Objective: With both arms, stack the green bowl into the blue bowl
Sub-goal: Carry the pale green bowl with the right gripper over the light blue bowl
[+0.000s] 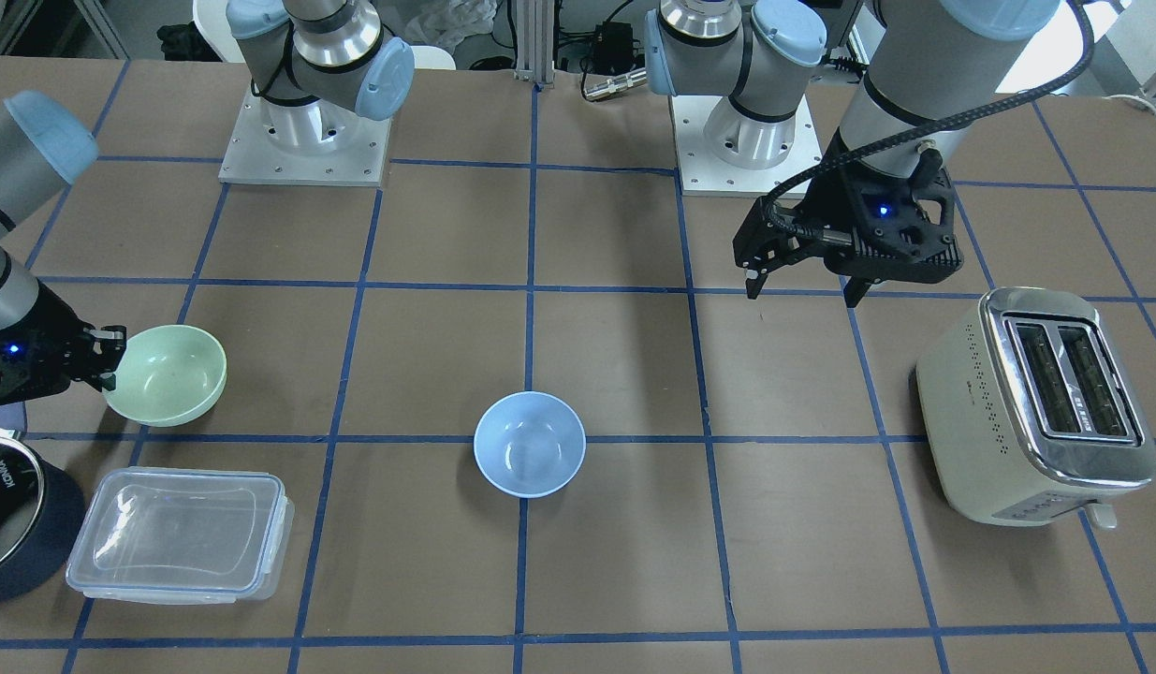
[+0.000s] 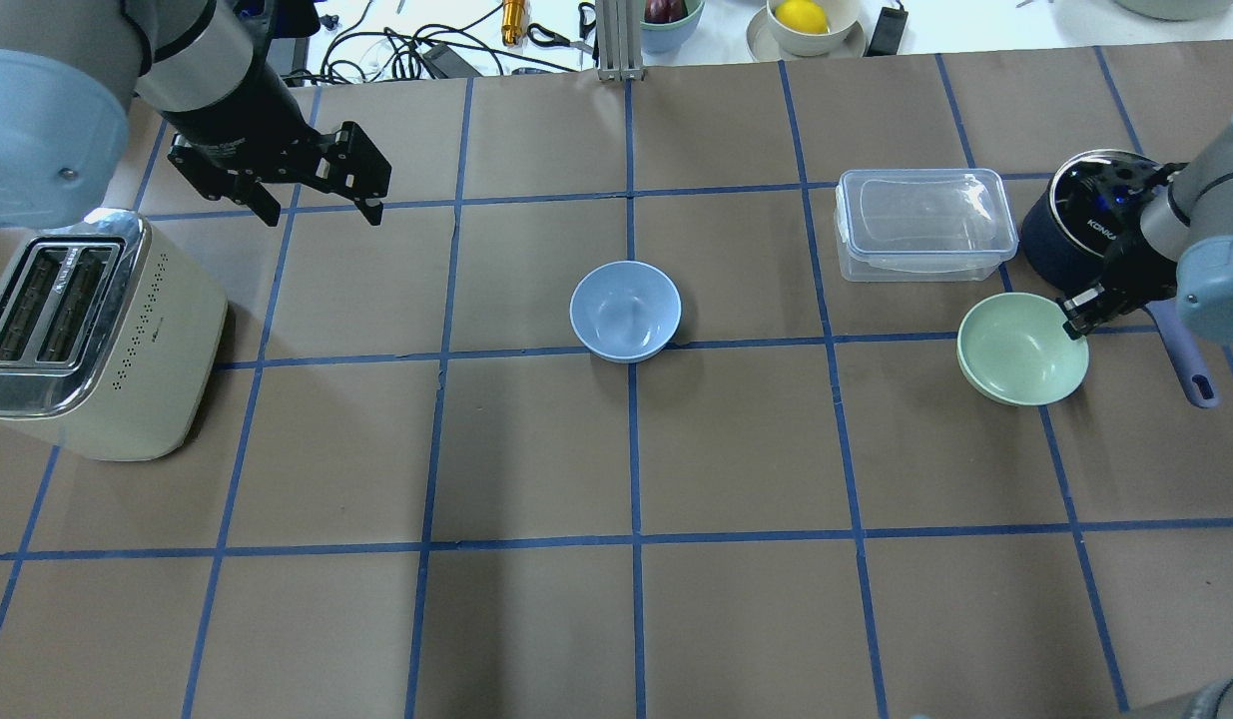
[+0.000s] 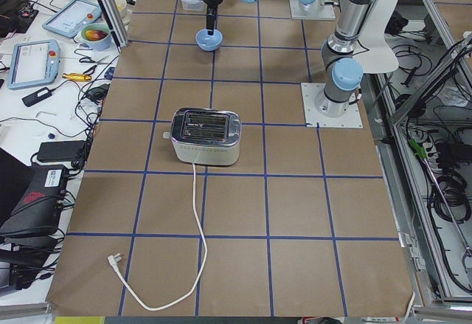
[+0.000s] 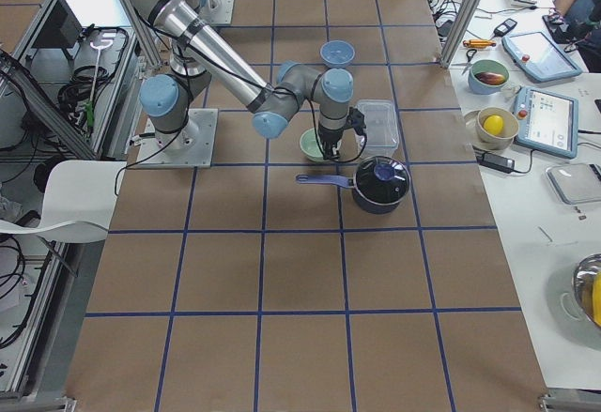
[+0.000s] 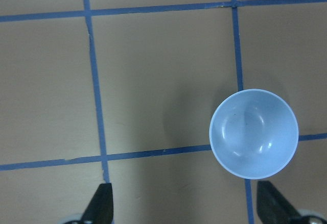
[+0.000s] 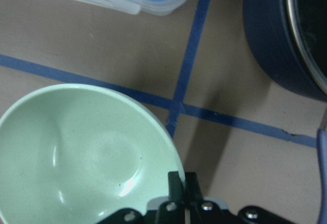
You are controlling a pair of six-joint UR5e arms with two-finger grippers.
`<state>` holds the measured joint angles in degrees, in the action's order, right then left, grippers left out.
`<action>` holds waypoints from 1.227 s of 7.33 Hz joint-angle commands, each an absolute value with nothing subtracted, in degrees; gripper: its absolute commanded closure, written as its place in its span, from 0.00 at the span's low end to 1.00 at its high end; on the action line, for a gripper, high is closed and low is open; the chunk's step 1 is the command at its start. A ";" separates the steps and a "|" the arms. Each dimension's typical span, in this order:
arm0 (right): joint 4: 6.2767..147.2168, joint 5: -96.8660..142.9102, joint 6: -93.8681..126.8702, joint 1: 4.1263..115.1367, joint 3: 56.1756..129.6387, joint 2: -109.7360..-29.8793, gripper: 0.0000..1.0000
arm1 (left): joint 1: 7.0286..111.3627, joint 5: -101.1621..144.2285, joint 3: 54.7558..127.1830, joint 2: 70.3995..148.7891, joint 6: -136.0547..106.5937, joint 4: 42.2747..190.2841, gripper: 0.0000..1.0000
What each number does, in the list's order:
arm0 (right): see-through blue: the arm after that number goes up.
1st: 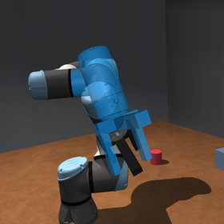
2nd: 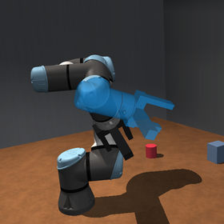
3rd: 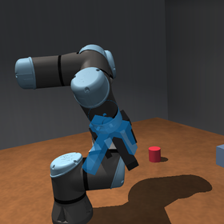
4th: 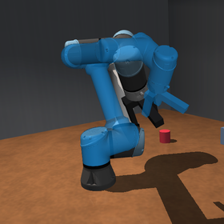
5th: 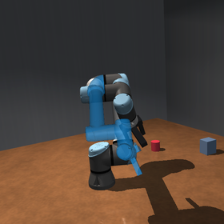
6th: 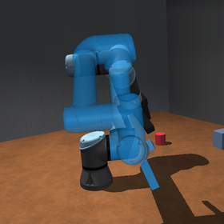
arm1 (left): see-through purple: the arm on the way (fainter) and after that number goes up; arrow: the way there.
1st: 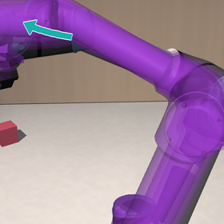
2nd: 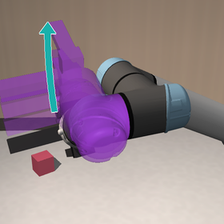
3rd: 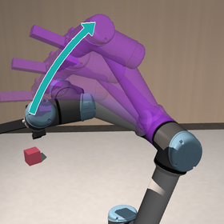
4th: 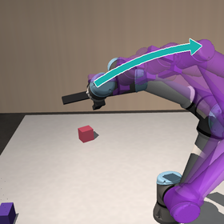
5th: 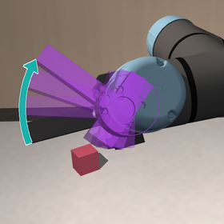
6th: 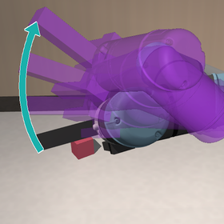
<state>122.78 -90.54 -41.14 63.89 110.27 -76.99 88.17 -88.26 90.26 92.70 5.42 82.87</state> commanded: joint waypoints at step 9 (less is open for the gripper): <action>117.49 -79.54 17.66 101.77 92.90 -68.04 1.00 | 87.98 -87.45 90.35 89.21 5.27 83.94 0.00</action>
